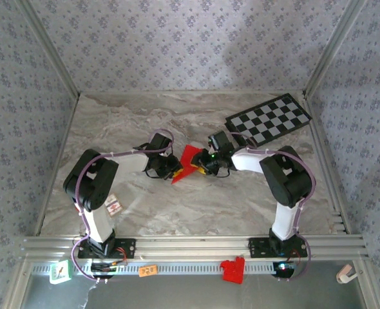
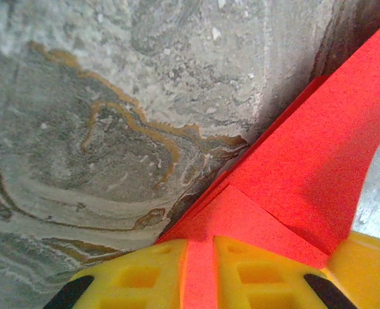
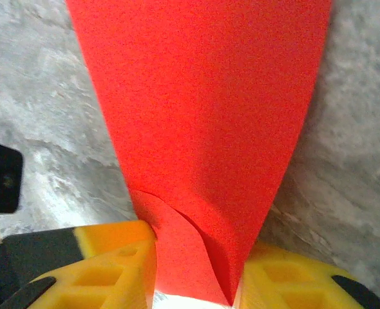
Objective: Fold a paper plane with a square sheet of paper (pick it up from the middle)
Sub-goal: Fold the wing for the fifth time at the center of the table.
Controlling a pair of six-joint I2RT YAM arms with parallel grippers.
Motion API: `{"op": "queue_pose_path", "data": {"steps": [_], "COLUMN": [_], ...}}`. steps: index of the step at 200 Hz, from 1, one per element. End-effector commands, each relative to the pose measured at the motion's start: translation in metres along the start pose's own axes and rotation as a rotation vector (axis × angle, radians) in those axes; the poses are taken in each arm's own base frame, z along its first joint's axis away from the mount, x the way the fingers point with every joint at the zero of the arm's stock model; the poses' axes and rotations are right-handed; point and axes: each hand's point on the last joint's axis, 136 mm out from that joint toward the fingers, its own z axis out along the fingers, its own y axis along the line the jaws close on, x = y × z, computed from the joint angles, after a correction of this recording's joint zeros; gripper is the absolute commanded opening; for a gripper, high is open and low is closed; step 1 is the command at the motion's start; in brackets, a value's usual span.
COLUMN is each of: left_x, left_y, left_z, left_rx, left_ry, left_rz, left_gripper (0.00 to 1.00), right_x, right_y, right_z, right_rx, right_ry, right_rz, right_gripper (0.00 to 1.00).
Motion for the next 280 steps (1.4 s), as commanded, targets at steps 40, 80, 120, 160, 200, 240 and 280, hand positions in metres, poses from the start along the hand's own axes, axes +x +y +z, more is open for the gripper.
{"op": "queue_pose_path", "data": {"steps": [40,80,120,160,200,240,280], "left_x": [0.004,0.002,-0.001,-0.001,-0.003,-0.007,-0.006], "left_y": [0.033,0.027,0.019,0.015,0.009,-0.014,-0.033], "left_z": [0.005,0.002,-0.003,-0.005,-0.008,-0.026,-0.049], "left_rx": [-0.108,-0.093,-0.078,-0.071,-0.057,-0.018,-0.014], "left_ry": [0.014,0.008,-0.002,0.001,-0.005,-0.056,-0.140], "left_rz": [-0.037,-0.028,-0.007,0.007,0.022,0.155,0.405], "left_gripper": [0.20,0.21,0.22,0.23,0.24,0.38,0.47], "right_x": [-0.007,-0.003,-0.001,0.002,0.002,-0.004,-0.007], "right_y": [0.010,0.002,-0.003,-0.009,-0.007,-0.002,0.005], "right_z": [-0.005,0.002,0.002,0.004,0.003,-0.007,-0.025], "right_rx": [-0.095,-0.089,-0.064,-0.030,-0.036,-0.025,0.014], "right_ry": [-0.011,0.021,0.036,0.055,0.055,0.013,-0.013], "right_rz": [-0.028,0.013,0.024,0.020,0.013,-0.003,-0.020], "right_gripper": [0.34,0.28,0.25,0.25,0.15,0.02,0.00]}}
